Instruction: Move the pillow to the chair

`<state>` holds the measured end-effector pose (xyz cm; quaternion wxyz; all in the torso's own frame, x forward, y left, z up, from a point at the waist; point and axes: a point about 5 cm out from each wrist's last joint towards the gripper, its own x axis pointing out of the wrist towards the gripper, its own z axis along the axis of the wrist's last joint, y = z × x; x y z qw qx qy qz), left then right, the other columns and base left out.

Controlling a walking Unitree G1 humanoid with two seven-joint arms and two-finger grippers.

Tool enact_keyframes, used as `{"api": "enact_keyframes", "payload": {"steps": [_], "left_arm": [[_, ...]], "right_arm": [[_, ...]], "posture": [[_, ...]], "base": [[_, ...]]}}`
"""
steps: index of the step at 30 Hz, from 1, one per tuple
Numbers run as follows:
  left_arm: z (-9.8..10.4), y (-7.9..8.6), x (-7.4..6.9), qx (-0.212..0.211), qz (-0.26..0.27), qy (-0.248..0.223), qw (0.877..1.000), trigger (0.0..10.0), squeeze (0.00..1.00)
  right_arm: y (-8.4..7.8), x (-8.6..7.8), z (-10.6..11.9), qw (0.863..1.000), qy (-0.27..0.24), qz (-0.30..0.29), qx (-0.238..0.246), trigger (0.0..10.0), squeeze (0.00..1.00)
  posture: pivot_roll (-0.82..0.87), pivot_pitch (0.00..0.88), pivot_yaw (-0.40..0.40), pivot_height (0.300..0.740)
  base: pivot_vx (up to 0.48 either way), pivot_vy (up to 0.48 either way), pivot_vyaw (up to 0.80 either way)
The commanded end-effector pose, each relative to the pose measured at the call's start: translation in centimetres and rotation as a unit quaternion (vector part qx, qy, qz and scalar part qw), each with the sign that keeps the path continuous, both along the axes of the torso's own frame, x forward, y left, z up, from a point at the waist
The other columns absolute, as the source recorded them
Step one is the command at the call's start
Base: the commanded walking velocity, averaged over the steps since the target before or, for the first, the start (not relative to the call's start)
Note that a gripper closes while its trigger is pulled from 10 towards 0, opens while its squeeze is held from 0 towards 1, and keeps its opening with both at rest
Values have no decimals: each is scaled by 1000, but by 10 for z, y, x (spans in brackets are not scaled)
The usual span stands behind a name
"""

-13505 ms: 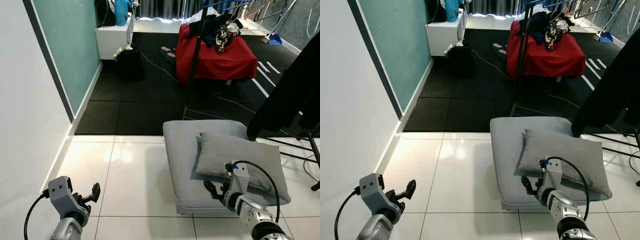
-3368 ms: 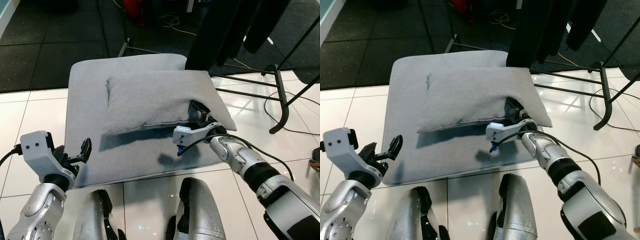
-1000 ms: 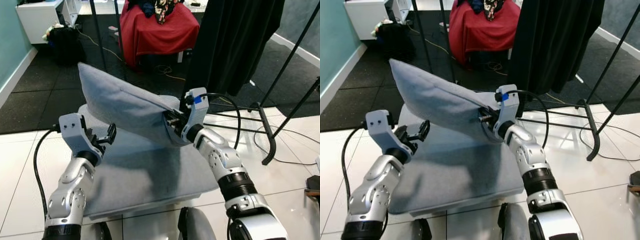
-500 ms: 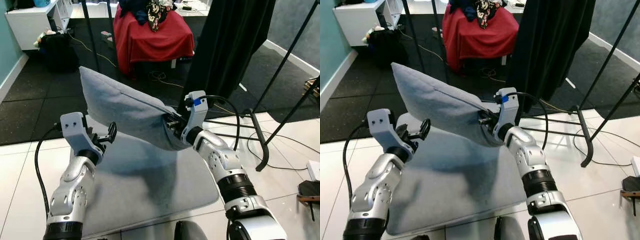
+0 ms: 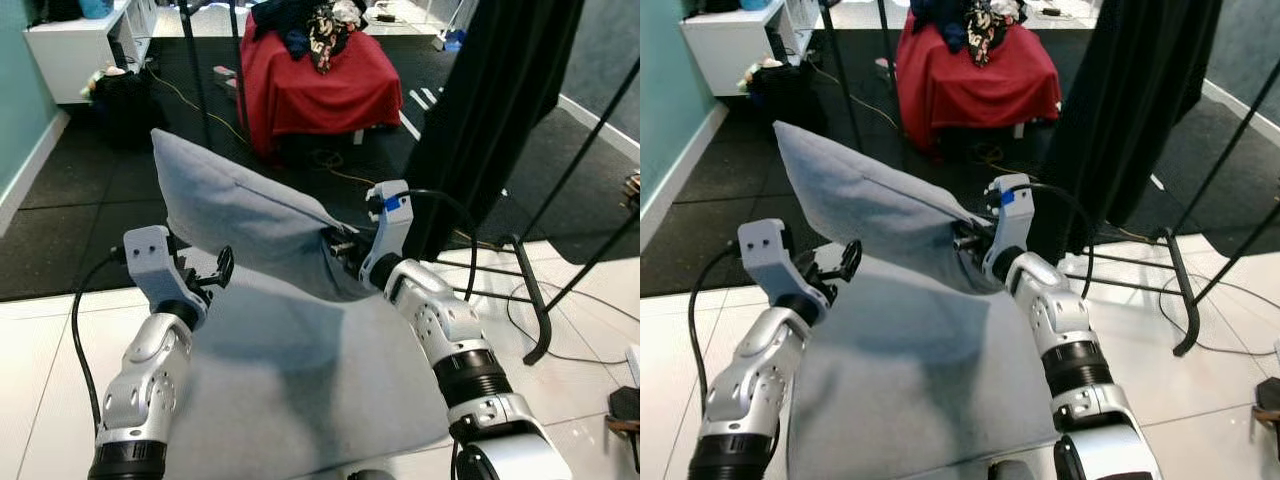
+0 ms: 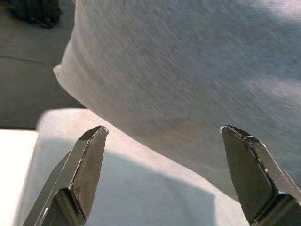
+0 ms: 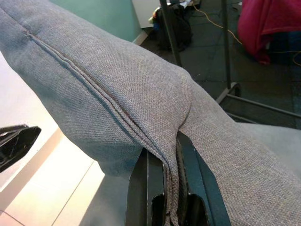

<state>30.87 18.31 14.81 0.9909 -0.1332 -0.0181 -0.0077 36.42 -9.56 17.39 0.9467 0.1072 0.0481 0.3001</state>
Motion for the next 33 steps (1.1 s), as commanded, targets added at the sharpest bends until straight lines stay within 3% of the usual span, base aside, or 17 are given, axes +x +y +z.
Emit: {"api": "enact_keyframes", "payload": {"steps": [1, 16, 33], "left_arm": [[-8, 3, -3, 13, 6, 22, 1000, 10000, 0], [-9, 5, -8, 11, 12, 16, 1000, 10000, 0], [-11, 7, -10, 21, 12, 17, 1000, 10000, 0]], "right_arm": [[1, -1, 19, 999, -41, 11, 23, 0, 0], [3, -3, 17, 999, -38, 22, 19, 0, 0], [3, -6, 16, 999, -34, 24, 19, 0, 0]], "posture": [[-108, 0, -39, 665], [-106, 0, -43, 705], [-109, 0, -41, 740]], "base": [[-480, 0, 0], [-464, 0, 0], [0, 0, 0]]}}
